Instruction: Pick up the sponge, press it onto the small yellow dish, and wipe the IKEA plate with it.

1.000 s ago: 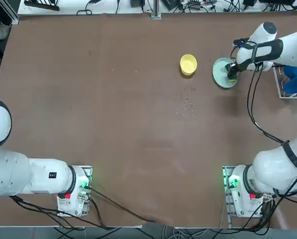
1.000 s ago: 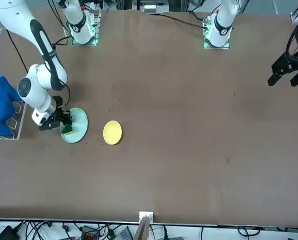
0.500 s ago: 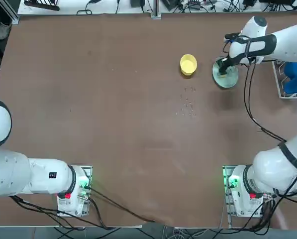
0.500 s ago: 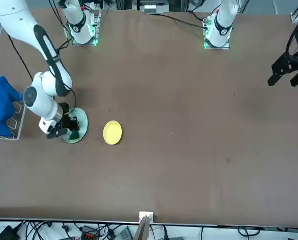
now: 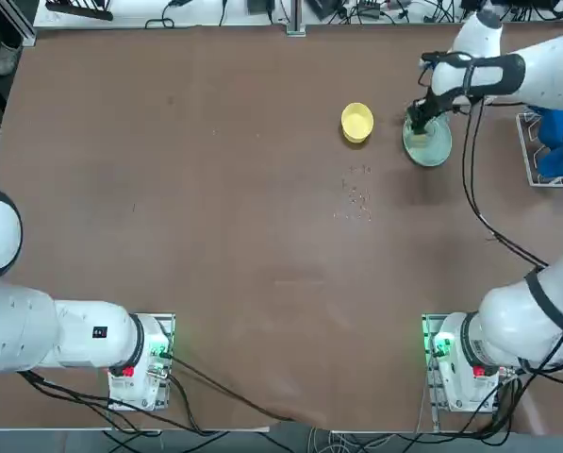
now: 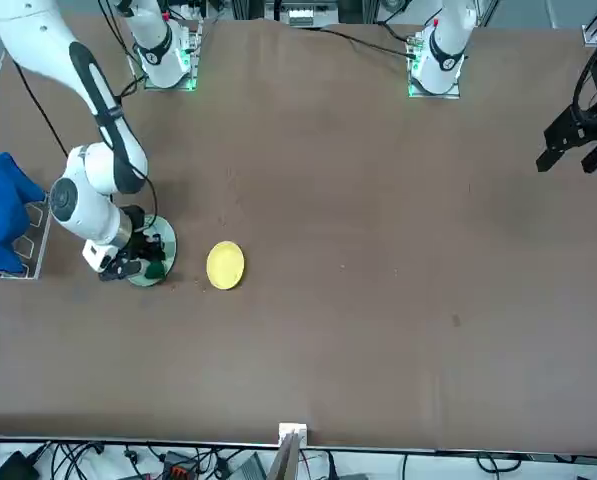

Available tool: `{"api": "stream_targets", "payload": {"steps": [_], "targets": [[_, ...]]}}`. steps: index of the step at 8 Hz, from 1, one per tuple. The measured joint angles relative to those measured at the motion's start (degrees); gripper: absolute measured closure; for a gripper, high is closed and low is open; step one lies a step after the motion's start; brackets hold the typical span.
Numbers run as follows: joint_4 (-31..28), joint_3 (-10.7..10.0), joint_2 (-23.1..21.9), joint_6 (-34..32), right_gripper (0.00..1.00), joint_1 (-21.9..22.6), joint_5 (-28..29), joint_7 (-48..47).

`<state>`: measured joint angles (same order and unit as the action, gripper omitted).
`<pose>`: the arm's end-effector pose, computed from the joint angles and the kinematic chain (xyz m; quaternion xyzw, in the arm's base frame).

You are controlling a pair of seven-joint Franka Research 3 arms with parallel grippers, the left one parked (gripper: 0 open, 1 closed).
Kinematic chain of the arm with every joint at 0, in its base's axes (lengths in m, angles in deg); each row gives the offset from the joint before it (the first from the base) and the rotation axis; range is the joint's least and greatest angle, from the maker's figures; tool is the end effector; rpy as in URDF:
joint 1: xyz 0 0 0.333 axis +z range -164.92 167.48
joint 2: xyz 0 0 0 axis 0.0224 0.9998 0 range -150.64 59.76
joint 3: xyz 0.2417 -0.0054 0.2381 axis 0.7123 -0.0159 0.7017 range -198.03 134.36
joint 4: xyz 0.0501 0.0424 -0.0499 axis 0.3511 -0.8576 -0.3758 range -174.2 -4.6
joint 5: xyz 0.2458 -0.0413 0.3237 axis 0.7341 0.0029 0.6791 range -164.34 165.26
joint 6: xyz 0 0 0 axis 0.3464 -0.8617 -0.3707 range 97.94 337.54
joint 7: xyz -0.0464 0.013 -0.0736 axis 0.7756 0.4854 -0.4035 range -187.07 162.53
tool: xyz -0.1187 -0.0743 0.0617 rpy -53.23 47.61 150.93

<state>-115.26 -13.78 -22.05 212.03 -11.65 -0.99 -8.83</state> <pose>0.6116 0.0541 0.2108 -0.9959 -0.0723 0.0032 0.0534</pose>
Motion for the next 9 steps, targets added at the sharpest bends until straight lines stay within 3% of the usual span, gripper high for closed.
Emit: {"api": "stream_targets", "payload": {"steps": [2, 3, 6, 7, 9], "targets": [[-0.7, 2.9, -5.1, -5.1, 0.81, 0.1, 0.9, -4.9], [-2.4, 5.4, -7.4, -5.8, 0.81, 0.2, 1.8, -8.7], [-9.1, 15.3, -11.1, -2.0, 0.80, 2.4, 6.8, -21.3], [-10.2, 16.8, -11.4, 0.0, 0.80, 4.8, 6.9, -25.2], [-12.8, 17.2, -11.3, 5.6, 0.80, 10.8, 7.0, -30.4]]}}
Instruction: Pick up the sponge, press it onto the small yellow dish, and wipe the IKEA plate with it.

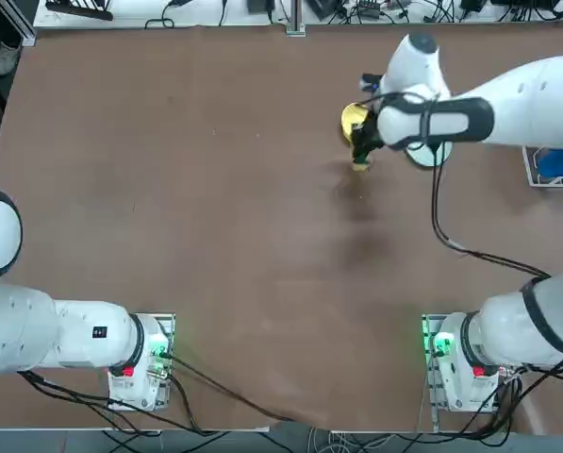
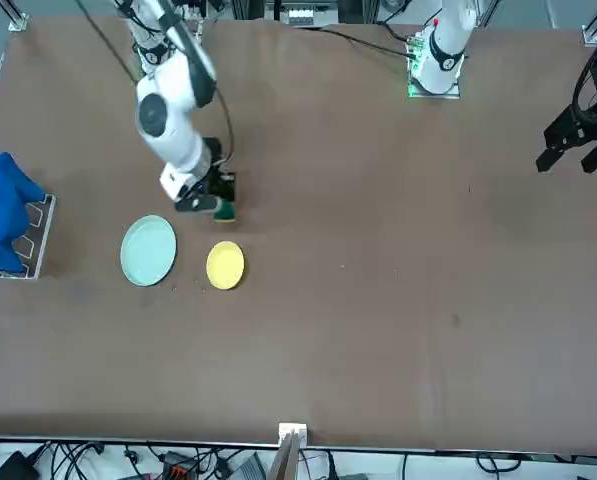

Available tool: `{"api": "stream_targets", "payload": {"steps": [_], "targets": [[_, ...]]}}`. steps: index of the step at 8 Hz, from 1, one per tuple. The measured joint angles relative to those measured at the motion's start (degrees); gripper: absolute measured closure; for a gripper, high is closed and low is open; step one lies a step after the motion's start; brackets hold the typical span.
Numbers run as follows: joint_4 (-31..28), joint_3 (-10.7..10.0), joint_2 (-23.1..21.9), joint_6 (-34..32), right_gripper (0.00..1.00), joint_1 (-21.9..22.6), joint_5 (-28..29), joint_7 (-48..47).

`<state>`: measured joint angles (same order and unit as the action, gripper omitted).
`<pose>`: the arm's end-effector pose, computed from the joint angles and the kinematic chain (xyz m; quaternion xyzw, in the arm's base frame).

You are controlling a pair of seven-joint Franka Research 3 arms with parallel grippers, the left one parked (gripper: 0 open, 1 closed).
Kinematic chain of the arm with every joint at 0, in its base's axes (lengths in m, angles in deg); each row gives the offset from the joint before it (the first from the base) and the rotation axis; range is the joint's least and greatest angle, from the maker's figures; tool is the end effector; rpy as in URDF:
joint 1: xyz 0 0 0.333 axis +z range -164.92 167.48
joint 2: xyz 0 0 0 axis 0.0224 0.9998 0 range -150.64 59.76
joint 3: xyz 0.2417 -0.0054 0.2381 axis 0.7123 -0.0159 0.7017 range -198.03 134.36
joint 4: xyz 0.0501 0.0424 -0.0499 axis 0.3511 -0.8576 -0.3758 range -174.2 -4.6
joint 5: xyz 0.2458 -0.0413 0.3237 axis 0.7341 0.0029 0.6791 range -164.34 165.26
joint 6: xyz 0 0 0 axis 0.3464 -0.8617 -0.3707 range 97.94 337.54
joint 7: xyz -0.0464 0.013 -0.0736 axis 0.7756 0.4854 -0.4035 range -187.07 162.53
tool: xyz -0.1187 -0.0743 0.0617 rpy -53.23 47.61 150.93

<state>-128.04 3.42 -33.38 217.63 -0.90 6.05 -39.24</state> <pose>0.4670 0.3101 0.2552 -0.9951 -0.0067 0.0099 0.0979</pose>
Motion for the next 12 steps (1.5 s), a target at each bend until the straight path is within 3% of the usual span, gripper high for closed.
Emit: {"api": "stream_targets", "payload": {"steps": [3, 6, 8, 9, 11, 12], "targets": [[-7.4, -0.1, 1.1, 8.9, 0.80, 4.0, 0.2, -2.4], [-8.8, -0.2, 5.3, 12.2, 0.77, 5.0, 0.2, -2.5], [-8.8, -0.4, 6.7, 12.8, 0.70, 5.1, 0.2, -2.5], [-8.9, -0.4, 7.2, 13.5, 0.51, 5.1, 0.2, -2.5], [-8.9, -0.6, 7.6, 14.1, 0.35, 5.2, 0.2, -2.5], [-8.7, -0.8, 7.5, 14.6, 0.16, 5.1, 0.2, -2.5]]}}
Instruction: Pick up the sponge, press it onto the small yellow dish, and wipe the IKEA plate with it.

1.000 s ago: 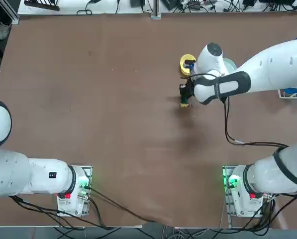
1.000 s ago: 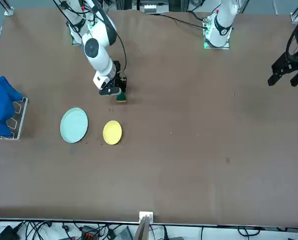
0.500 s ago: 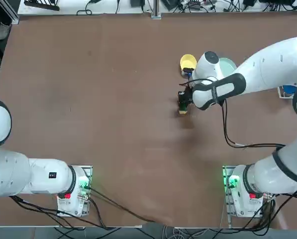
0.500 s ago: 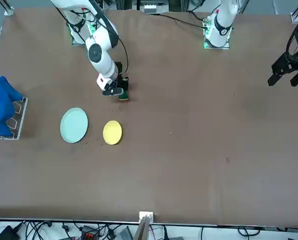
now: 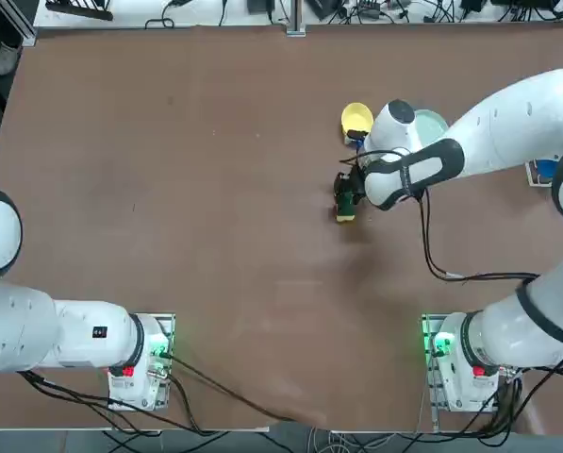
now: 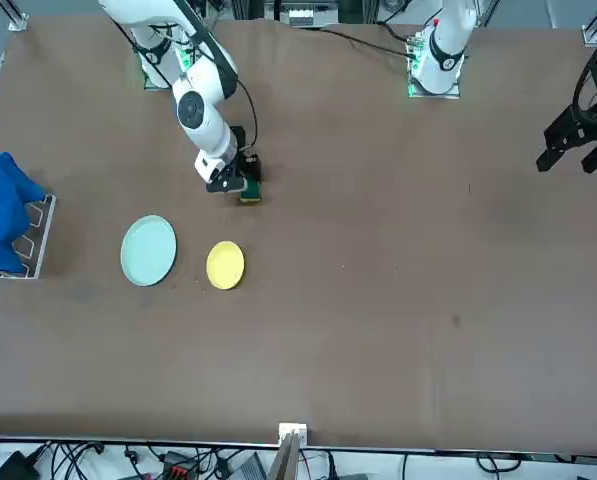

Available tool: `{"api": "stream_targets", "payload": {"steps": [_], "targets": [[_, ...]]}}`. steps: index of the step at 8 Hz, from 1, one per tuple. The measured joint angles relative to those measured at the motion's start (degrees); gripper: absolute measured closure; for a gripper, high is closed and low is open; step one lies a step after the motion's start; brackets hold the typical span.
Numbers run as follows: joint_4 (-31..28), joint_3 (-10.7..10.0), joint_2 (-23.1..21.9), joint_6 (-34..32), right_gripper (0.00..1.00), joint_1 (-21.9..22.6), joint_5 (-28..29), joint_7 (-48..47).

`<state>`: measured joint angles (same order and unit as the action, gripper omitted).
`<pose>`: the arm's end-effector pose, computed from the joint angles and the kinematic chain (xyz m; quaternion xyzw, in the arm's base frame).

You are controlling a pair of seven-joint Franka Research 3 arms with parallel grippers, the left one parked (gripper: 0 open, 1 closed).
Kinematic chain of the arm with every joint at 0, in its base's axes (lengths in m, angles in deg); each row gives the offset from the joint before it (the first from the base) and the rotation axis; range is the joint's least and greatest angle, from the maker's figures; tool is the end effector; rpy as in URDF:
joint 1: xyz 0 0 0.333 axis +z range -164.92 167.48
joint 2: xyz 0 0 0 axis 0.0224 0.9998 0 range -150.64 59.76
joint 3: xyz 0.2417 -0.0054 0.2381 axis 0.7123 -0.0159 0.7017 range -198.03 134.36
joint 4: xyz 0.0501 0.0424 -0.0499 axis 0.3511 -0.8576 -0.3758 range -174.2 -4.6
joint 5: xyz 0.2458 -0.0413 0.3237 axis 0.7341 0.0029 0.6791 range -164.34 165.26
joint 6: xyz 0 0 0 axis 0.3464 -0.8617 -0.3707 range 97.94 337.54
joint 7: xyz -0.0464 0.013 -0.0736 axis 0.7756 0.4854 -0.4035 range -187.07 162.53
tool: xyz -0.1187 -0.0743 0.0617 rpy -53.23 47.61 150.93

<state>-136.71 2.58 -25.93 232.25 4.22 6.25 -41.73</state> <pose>0.4021 0.3262 0.1640 -0.9929 -0.0049 0.0329 0.1143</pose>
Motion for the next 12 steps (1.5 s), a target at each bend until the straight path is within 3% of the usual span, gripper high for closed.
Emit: {"api": "stream_targets", "payload": {"steps": [1, 3, 4, 6, 10, 11, 12], "targets": [[0.6, -0.3, -0.8, 0.4, 0.01, -0.2, 0.0, 0.0], [3.4, -1.0, -4.5, -0.8, 0.00, -1.6, 0.0, 0.0], [6.8, -1.2, -6.9, -5.3, 0.00, -3.7, -0.1, 0.1], [19.3, -1.3, -9.6, -20.6, 0.00, -9.1, -3.7, 0.5], [42.2, -1.6, -8.6, -45.8, 0.00, -17.3, -8.1, 1.7], [45.9, -2.5, -8.5, -50.5, 0.00, -18.8, -8.2, 3.5], [48.9, -5.9, -8.6, -54.7, 0.00, -18.4, -8.2, 6.1]]}}
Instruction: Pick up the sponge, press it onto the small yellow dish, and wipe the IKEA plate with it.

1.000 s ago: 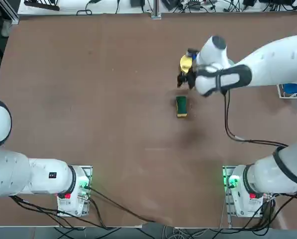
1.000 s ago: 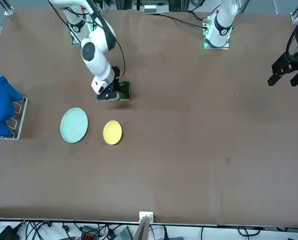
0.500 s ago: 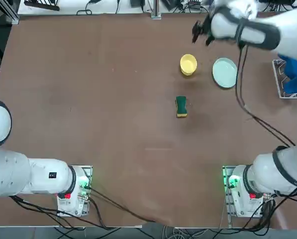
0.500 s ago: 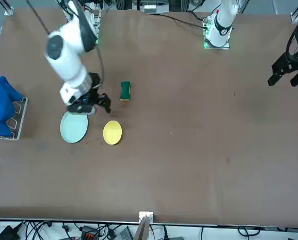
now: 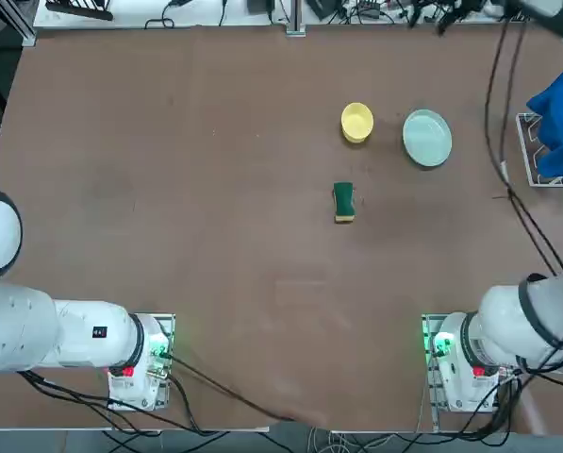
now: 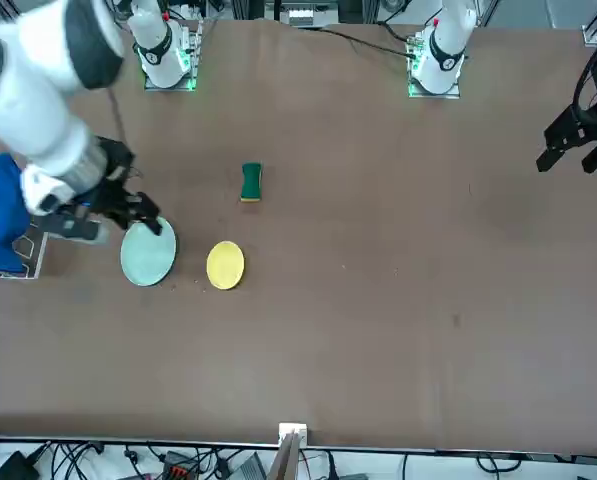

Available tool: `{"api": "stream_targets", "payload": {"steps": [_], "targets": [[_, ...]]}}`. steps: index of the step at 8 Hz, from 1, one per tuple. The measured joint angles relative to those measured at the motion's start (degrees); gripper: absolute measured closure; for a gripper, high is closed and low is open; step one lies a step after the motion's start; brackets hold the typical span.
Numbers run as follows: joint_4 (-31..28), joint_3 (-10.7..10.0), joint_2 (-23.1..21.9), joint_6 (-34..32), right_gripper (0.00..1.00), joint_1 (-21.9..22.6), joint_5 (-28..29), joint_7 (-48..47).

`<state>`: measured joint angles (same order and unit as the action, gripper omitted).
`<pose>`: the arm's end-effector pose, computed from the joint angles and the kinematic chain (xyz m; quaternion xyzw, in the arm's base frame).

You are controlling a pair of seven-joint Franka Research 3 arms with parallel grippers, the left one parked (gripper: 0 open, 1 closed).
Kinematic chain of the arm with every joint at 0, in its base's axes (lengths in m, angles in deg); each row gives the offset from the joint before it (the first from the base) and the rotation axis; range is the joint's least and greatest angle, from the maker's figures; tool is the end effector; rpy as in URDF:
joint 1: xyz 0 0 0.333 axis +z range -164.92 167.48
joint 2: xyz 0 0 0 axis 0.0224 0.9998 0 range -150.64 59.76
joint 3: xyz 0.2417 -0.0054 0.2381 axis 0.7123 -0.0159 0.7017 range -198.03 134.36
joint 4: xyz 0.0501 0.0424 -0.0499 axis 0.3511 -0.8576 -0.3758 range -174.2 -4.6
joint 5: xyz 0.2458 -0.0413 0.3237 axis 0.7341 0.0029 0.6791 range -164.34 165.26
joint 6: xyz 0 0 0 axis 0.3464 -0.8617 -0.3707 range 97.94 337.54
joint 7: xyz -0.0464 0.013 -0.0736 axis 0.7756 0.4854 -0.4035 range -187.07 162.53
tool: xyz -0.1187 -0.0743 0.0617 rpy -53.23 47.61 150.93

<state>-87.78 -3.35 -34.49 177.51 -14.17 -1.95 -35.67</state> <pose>0.6374 0.1192 0.5233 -0.9944 0.0916 -0.0360 0.0377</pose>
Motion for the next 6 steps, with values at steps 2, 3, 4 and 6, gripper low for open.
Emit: {"api": "stream_targets", "payload": {"steps": [2, 3, 4, 6], "targets": [[5.3, -12.2, 0.0, -6.5, 0.00, 5.3, 0.0, 7.1], [7.8, -18.7, -0.3, -8.5, 0.00, 9.0, 0.0, 12.0], [9.4, -21.7, -1.1, -11.0, 0.00, 10.4, 0.0, 15.7], [9.3, -22.4, -3.8, -19.2, 0.00, 10.2, 0.0, 17.7]]}}
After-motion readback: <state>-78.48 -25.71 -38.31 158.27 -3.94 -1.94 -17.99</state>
